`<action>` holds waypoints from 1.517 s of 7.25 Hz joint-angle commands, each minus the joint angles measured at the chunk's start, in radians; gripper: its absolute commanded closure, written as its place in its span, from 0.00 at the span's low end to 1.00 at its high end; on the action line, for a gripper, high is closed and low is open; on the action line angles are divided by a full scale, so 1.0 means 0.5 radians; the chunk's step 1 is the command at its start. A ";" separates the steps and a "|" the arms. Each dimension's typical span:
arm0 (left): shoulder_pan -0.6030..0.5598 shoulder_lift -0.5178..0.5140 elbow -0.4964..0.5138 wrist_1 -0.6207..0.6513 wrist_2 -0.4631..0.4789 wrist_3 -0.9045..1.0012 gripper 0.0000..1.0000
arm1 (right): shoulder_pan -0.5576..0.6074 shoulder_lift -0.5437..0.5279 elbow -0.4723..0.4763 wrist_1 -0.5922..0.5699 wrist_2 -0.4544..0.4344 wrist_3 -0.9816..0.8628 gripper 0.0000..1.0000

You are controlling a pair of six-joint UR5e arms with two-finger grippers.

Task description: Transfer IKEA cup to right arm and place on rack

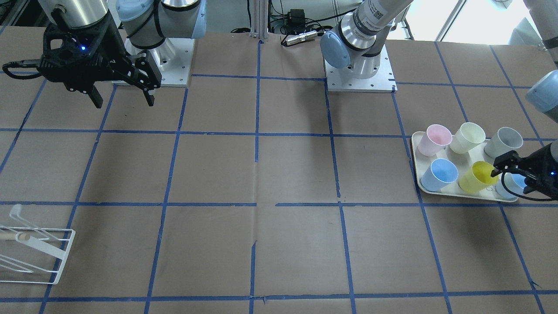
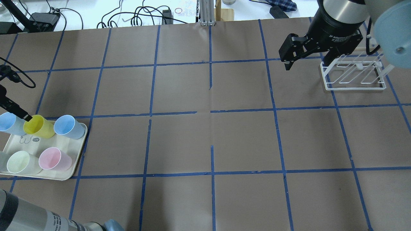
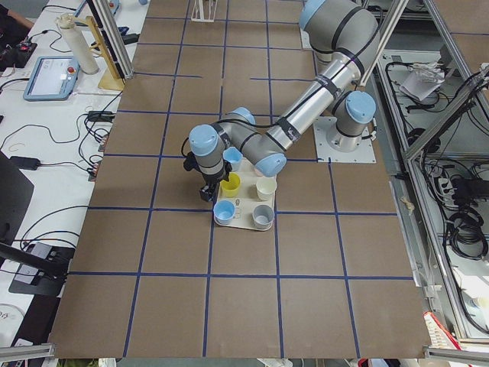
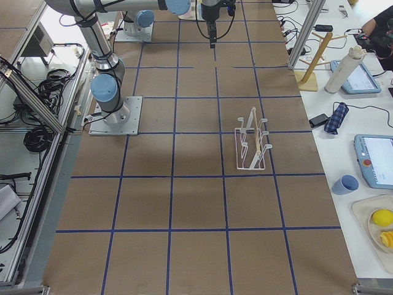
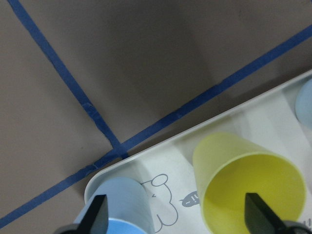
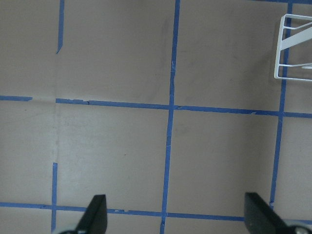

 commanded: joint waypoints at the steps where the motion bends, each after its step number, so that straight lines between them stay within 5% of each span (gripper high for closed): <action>1: -0.004 -0.005 -0.017 -0.003 0.001 -0.006 0.06 | -0.001 0.000 0.000 0.000 -0.003 0.000 0.00; 5: 0.005 -0.014 -0.066 0.006 0.001 0.022 0.11 | 0.002 -0.003 0.003 -0.003 -0.006 0.004 0.00; 7: 0.012 -0.032 -0.066 0.009 0.001 0.022 0.25 | 0.002 -0.003 0.003 -0.006 -0.009 0.007 0.00; 8: 0.012 -0.038 -0.063 0.006 0.001 0.016 0.35 | -0.001 -0.006 0.003 -0.006 -0.012 0.007 0.00; 11: 0.009 -0.032 -0.060 -0.015 0.004 -0.012 1.00 | -0.001 -0.003 0.003 -0.006 -0.012 0.007 0.00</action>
